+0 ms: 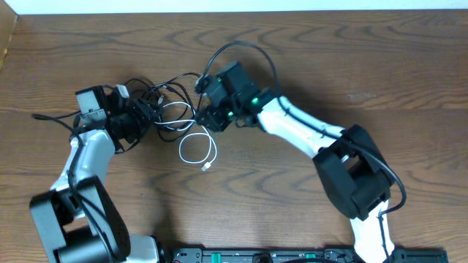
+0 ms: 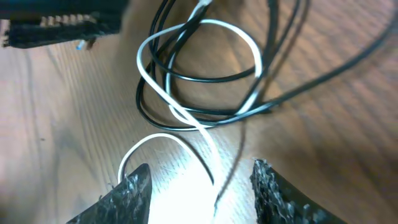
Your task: Untangle cables
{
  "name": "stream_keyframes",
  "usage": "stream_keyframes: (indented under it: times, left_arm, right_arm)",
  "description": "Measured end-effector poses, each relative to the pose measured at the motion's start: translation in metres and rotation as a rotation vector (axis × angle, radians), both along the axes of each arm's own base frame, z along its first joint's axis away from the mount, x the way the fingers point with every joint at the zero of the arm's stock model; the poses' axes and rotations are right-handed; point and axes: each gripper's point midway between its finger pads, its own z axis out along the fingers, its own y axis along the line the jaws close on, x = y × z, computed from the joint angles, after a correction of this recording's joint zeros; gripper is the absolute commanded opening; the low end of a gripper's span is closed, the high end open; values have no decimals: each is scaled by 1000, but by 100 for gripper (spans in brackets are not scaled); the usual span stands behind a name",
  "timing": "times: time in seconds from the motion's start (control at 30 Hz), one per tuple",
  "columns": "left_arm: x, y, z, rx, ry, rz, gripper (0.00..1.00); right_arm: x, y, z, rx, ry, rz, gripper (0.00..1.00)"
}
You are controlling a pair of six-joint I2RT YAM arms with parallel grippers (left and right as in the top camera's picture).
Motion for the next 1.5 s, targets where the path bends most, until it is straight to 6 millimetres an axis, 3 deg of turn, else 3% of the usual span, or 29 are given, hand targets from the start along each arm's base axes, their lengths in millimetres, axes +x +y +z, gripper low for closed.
stream_keyframes:
  times: [0.17, 0.3, 0.5, 0.67, 0.87, 0.97, 1.03, 1.1, 1.13, 1.2, 1.33, 1.43, 1.5]
  left_arm:
    - [-17, -4, -14, -2, 113, 30, 52]
    - [-25, -7, -30, 36, 192, 40, 52]
    - [-9, -2, -32, 106, 150, 77, 52]
    - [-8, -5, -36, 120, 169, 101, 52]
    - [-6, -16, -56, 110, 216, 112, 52]
    - [0, -15, -57, 95, 205, 139, 43]
    - [7, -15, -54, 84, 180, 150, 29]
    - [10, -17, -51, 67, 162, 150, 14]
    - [13, -18, -49, 53, 153, 151, 8]
    - [20, -23, -41, 9, 112, 130, 8]
    - [35, -33, -13, -121, -14, 57, 7]
    - [43, -40, 23, -193, -147, -20, 8]
    - [47, -49, 58, -218, -268, -90, 7]
  right_arm:
    - [15, -19, 5, 49, 39, -16, 46]
    - [14, -21, 6, 59, 57, -10, 46]
    - [9, -17, 7, 70, 68, 9, 46]
    - [8, -18, 6, 65, 78, 9, 47]
    - [7, -19, 4, 62, 81, 8, 46]
    - [6, -19, 3, 58, 88, 8, 44]
    - [6, -20, 3, 56, 91, 7, 49]
    - [6, -20, 2, 54, 93, 4, 27]
    - [6, -21, 2, 53, 97, -1, 21]
    - [7, -22, 2, 53, 109, -9, 16]
    - [7, -32, 0, 51, 150, -21, 17]
    - [14, -44, 4, 59, 164, -43, 18]
    - [19, -50, 14, 75, 153, -53, 18]
